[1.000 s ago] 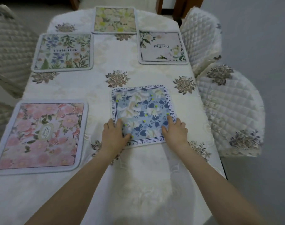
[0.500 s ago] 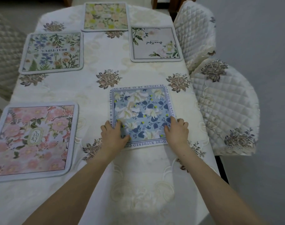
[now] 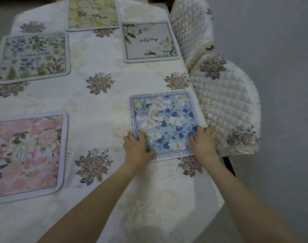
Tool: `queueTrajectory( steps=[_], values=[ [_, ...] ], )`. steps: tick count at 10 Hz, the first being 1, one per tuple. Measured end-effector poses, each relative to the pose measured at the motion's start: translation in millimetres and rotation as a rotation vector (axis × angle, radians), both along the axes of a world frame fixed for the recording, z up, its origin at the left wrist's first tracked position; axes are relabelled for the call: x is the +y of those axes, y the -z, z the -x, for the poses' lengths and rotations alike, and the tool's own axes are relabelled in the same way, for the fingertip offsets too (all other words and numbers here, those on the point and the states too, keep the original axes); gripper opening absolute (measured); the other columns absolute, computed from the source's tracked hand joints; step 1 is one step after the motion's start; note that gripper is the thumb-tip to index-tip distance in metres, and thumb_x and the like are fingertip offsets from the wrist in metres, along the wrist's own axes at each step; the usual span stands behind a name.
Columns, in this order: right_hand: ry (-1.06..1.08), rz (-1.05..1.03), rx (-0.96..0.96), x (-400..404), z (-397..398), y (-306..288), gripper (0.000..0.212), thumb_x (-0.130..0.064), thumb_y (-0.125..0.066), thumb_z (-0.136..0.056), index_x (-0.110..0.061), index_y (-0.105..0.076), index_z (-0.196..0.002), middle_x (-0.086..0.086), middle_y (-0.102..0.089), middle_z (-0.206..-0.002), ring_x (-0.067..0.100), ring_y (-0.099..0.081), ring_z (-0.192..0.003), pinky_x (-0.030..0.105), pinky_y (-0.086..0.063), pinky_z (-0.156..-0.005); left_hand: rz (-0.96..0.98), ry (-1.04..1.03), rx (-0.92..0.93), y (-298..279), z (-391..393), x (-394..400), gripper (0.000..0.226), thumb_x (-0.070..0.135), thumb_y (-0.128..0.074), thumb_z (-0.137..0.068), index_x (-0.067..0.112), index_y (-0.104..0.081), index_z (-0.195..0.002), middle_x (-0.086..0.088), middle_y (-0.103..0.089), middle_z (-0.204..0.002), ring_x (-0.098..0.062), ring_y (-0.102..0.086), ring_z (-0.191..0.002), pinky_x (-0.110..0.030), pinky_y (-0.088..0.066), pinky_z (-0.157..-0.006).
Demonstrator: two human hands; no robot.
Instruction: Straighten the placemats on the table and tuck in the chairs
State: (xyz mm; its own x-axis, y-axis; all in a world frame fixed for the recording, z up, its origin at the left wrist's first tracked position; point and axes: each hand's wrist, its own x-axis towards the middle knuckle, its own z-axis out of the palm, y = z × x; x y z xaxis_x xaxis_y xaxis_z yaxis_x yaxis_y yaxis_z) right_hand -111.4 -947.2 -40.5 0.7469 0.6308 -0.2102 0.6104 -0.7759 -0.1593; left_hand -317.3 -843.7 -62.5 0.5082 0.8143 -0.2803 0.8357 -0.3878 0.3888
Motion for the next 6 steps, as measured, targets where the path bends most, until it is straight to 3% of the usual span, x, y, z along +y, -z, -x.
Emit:
queueTrajectory(
  steps=[2,4,6],
  values=[
    [-0.073,0.017,-0.014,-3,3,2,0.042,-0.027,-0.045,-0.095,-0.008,-0.041,-0.132,0.024,-0.044,-0.133,0.039,-0.04,-0.118,0.046,-0.038,-0.094,-0.089,0.097,0.048,2,-1,-5,0.074,0.05,-0.058,-0.081,0.012,-0.029,-0.137,-0.032,-0.017,-0.148,-0.044,-0.019,-0.134,-0.05,-0.029,-0.105],
    [-0.193,-0.004,0.043,0,24,17,0.049,-0.025,-0.043,-0.097,-0.007,-0.034,-0.141,0.02,-0.034,-0.149,0.035,-0.025,-0.14,0.046,-0.026,-0.114,-0.154,0.302,0.06,7,3,1,0.073,0.05,-0.047,-0.089,0.01,-0.022,-0.144,-0.02,-0.019,-0.155,-0.034,-0.015,-0.143,-0.043,-0.017,-0.116],
    [-0.171,-0.057,0.05,4,28,8,0.046,-0.026,-0.043,-0.097,-0.007,-0.038,-0.139,0.019,-0.037,-0.146,0.034,-0.03,-0.136,0.046,-0.03,-0.109,-0.165,0.345,0.005,-14,8,15,0.054,0.036,-0.049,-0.089,0.011,-0.038,-0.135,-0.014,-0.046,-0.136,-0.031,-0.04,-0.122,-0.04,-0.038,-0.096]
  ],
)
